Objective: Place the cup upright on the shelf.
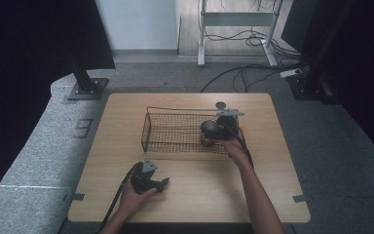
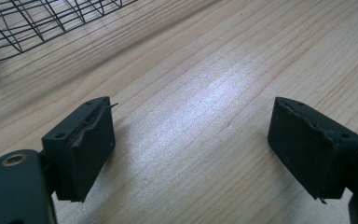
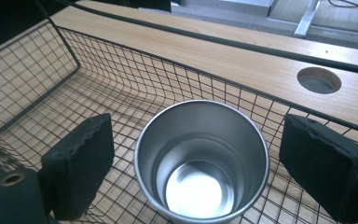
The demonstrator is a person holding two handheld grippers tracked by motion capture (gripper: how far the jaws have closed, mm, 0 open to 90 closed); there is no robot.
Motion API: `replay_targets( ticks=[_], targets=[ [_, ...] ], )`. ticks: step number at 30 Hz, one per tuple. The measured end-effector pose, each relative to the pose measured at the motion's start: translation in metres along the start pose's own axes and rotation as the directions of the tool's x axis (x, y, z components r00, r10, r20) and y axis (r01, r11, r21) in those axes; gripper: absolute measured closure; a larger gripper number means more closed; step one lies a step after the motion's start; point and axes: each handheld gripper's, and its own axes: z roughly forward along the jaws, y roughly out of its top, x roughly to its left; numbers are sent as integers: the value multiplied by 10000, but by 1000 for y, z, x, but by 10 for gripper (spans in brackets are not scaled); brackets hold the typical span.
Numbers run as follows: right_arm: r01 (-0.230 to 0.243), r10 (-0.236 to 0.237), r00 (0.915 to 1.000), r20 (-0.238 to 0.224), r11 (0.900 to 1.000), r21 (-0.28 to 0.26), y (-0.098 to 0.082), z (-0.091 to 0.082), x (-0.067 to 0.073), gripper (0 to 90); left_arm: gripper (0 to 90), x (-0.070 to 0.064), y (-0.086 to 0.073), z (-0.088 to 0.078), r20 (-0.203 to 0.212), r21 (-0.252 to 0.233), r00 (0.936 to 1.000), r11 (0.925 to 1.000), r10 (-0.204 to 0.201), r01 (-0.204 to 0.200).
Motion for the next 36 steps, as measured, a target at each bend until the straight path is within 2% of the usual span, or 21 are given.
replay_targets(
  ticks=[12, 25, 35, 36],
  targets=[
    [72, -78, 9999, -136, 9988, -478, -7, -22, 1, 124, 146, 0, 0, 0, -4, 1, 10000, 10000, 3, -3],
    [129, -141, 9998, -155, 9969, -777, -28, -49, 2, 130, 146, 0, 0, 0, -1, -24, 10000, 10000, -27, 27],
    [16, -40, 9997, -235, 9950, -998, -61, -75, 0, 136, 146, 0, 0, 0, 3, 4, 10000, 10000, 12, -12],
    [61, -81, 9998, -197, 9949, -1011, -70, -81, 1, 136, 146, 0, 0, 0, 5, 7, 10000, 10000, 12, -12]
  ],
)
